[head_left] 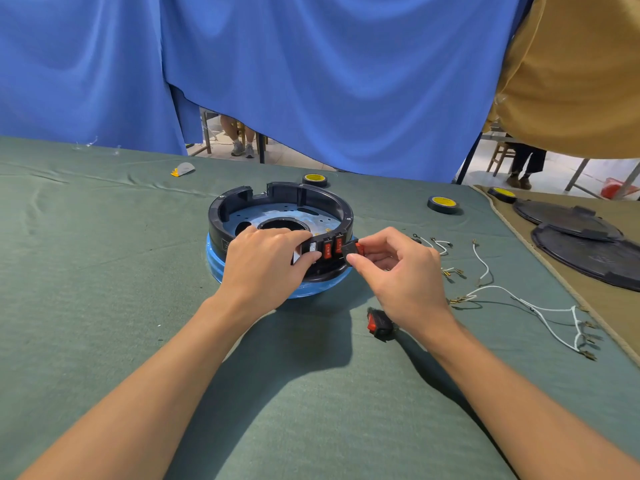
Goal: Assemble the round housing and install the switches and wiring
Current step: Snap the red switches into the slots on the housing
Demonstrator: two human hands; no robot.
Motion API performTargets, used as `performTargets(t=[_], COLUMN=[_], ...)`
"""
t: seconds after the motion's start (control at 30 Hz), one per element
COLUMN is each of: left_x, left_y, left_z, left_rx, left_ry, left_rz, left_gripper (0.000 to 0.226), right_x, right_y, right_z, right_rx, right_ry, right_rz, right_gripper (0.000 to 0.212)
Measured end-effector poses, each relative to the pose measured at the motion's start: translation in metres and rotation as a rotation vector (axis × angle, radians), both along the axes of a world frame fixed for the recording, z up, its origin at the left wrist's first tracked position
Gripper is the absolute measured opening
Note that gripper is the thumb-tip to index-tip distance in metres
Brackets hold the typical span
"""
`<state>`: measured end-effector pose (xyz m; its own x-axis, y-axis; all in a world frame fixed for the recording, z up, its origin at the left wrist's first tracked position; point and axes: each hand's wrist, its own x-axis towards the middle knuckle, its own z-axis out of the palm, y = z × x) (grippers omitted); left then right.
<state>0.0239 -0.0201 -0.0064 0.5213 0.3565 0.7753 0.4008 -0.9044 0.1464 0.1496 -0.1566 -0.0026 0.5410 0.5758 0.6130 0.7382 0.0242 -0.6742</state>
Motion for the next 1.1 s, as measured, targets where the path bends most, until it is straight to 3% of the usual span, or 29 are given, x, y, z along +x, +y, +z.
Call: performTargets(t=[0.2,0.4,0.67,0.9,1.1], left_x=[0.000,0.001,-0.001,-0.003,0.013], left_y=[0.000,0.000,0.001,0.006,-0.003], left_z=[-0.001,0.000,0.001,0.002,0.002], left_rx=[0.010,0.028,0.007,0.006,-0.011], left_ry=[0.002,-0.003,0.024,0.100,0.002], left_rz=[-0.003,-0.002,-0.007,-0.025,0.101], left_gripper=[0.016,0.016,0.020,0.030,0.034], right_x=[0.000,0.000,-0.001,-0.007,0.002], right_y=[0.001,0.003,0.004,0.006,0.007], right_z=[-0.001,0.001,-0.002,-0.003,0.000], right_rx=[0.017,0.043,0.059,0.019,0.115], right_ry=[-0.042,-0.224,-0.139,-0.044,-0.007], right_rz=[-0.004,-0.071,-0.050,0.019,-0.153], right_gripper=[0.009,0.017,0.041,0.028,0.025])
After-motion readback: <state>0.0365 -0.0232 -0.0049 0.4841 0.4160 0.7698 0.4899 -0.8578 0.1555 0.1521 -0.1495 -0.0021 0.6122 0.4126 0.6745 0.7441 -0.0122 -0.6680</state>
